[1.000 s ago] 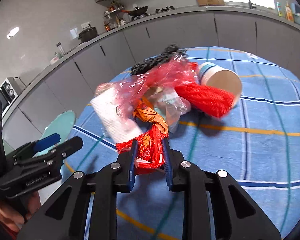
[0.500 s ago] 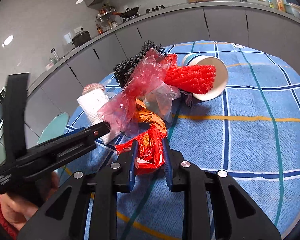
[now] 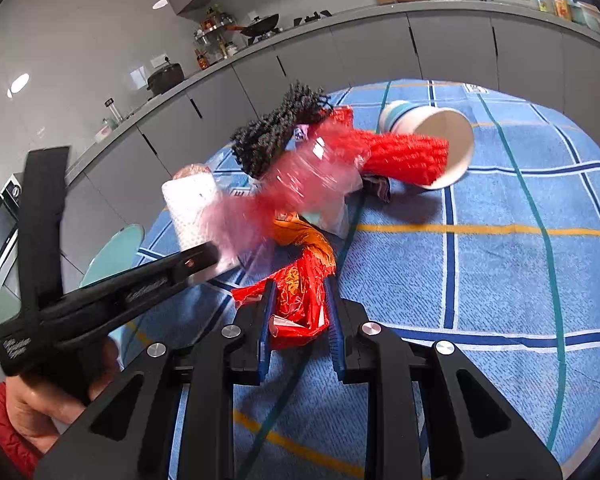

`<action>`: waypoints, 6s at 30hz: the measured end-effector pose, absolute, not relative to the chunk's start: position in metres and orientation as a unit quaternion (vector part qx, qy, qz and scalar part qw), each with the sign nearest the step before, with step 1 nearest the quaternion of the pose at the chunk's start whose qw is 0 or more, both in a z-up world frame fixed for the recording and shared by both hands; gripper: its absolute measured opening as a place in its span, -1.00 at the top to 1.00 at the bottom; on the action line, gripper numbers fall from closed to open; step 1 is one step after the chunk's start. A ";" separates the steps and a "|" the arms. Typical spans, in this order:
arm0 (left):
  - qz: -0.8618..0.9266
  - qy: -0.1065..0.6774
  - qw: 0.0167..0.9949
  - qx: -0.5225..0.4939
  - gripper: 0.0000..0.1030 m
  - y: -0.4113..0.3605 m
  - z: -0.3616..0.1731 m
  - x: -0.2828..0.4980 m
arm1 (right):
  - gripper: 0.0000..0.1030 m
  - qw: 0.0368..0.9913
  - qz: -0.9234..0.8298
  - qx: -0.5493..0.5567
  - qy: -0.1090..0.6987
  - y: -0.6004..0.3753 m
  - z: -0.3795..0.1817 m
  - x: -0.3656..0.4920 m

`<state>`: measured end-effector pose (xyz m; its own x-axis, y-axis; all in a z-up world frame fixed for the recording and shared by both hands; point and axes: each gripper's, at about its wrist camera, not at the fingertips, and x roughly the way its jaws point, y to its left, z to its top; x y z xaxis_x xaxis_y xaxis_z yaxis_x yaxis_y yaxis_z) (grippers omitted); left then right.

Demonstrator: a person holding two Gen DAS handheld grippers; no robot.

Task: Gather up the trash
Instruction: 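Grasp the red snack wrapper with the right tool while the left tool grasps the white foam sleeve, then carry the wrapper and foam sleeve over the teal bucket and open both tools, then move both tools back toward the remaining trash on the table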

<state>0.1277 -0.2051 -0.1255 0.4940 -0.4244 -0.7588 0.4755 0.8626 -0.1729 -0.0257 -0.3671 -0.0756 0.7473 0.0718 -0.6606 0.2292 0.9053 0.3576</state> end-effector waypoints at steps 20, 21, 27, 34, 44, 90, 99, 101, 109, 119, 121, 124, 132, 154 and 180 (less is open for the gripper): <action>-0.254 0.349 0.901 0.050 0.60 -0.151 -0.073 0.098 | 0.54 0.943 -0.046 0.183 0.274 -0.363 -0.009 -0.035; -0.255 0.346 0.902 0.046 0.60 -0.148 -0.069 0.097 | 0.54 0.944 -0.045 0.183 0.270 -0.362 -0.005 -0.035; -0.245 0.343 0.907 0.028 0.60 -0.129 -0.060 0.098 | 0.54 0.948 -0.029 0.183 0.259 -0.350 0.004 -0.031; -0.228 0.340 0.912 0.016 0.60 -0.105 -0.054 0.103 | 0.54 0.951 -0.008 0.180 0.250 -0.334 0.015 -0.022; -0.178 0.348 0.920 -0.002 0.60 -0.054 -0.058 0.121 | 0.54 0.944 0.047 0.174 0.278 -0.285 0.002 0.020; -0.051 0.452 0.891 -0.007 0.59 0.069 -0.141 0.199 | 0.42 0.900 0.164 0.104 0.390 -0.104 -0.078 0.163; -0.015 0.441 0.898 0.007 -0.05 0.076 -0.131 0.192 | 0.24 0.907 0.159 0.106 0.374 -0.117 -0.070 0.154; -0.009 0.437 0.899 0.006 -0.05 0.078 -0.128 0.190 | 0.24 0.912 0.152 0.108 0.366 -0.125 -0.063 0.148; -0.002 0.421 0.907 -0.004 -0.30 0.071 -0.114 0.182 | 0.23 0.917 0.120 0.125 0.360 -0.153 -0.055 0.128; -0.038 0.410 0.911 0.006 -0.32 0.036 -0.102 0.167 | 0.16 0.918 0.099 0.138 0.358 -0.182 -0.050 0.101; -0.048 0.409 0.911 0.008 -0.41 0.027 -0.101 0.165 | 0.14 0.919 0.093 0.142 0.356 -0.190 -0.049 0.096; -0.062 0.408 0.911 0.010 -0.52 0.014 -0.099 0.161 | 0.14 0.920 0.078 0.150 0.352 -0.205 -0.048 0.088; -0.098 0.404 0.909 0.027 -0.52 -0.022 -0.095 0.150 | 0.10 0.921 0.053 0.166 0.347 -0.233 -0.047 0.073; -0.169 0.392 0.903 0.057 -0.81 -0.096 -0.088 0.112 | -0.11 0.929 -0.054 0.176 0.321 -0.327 -0.043 -0.006; -0.211 0.400 0.888 0.084 -0.82 -0.142 -0.094 0.089 | -0.01 0.896 -0.110 0.194 0.385 -0.373 -0.079 -0.059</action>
